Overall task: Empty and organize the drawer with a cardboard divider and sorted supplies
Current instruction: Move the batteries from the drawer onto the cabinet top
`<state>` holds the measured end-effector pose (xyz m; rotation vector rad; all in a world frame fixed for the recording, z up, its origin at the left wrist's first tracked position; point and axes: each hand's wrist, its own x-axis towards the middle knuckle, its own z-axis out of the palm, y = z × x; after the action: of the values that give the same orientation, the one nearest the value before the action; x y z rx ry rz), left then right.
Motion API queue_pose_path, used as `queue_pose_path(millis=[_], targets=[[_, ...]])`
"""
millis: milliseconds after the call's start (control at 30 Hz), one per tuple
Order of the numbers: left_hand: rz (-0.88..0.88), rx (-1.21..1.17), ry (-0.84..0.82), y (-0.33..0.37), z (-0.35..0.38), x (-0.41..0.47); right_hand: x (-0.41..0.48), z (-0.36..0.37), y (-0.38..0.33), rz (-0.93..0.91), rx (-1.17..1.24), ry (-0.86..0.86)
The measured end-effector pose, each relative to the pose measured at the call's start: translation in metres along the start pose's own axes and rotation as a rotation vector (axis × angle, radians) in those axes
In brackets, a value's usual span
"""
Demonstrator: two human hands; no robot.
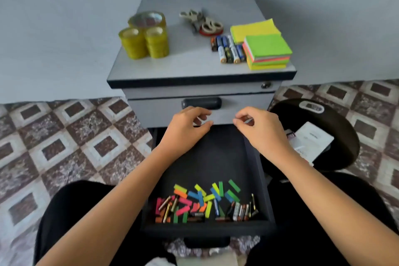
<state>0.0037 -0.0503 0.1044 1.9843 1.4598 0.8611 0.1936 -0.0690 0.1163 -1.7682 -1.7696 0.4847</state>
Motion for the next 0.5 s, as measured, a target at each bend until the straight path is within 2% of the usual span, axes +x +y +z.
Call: queue_pose_path(millis=[133,267,400,500], targets=[[-0.15,0.047,-0.205,-0.038,0.034,-0.032,-0.024,0.025,0.031,0.086,-0.089,-0.368],[-0.296,0.091,-0.434,-0.068,0.066,-0.06,-0.041,0.06,0.06,0.068,-0.221,-0.784],[-0.378,0.122,-0.618,-0.087,0.084,-0.077,-0.051,0.094,0.086,0.027,-0.362,-1.031],[-0.408,0.112,-0.669,-0.095,0.089,-0.083,-0.053,0.11,0.097,-0.042,-0.434,-1.144]])
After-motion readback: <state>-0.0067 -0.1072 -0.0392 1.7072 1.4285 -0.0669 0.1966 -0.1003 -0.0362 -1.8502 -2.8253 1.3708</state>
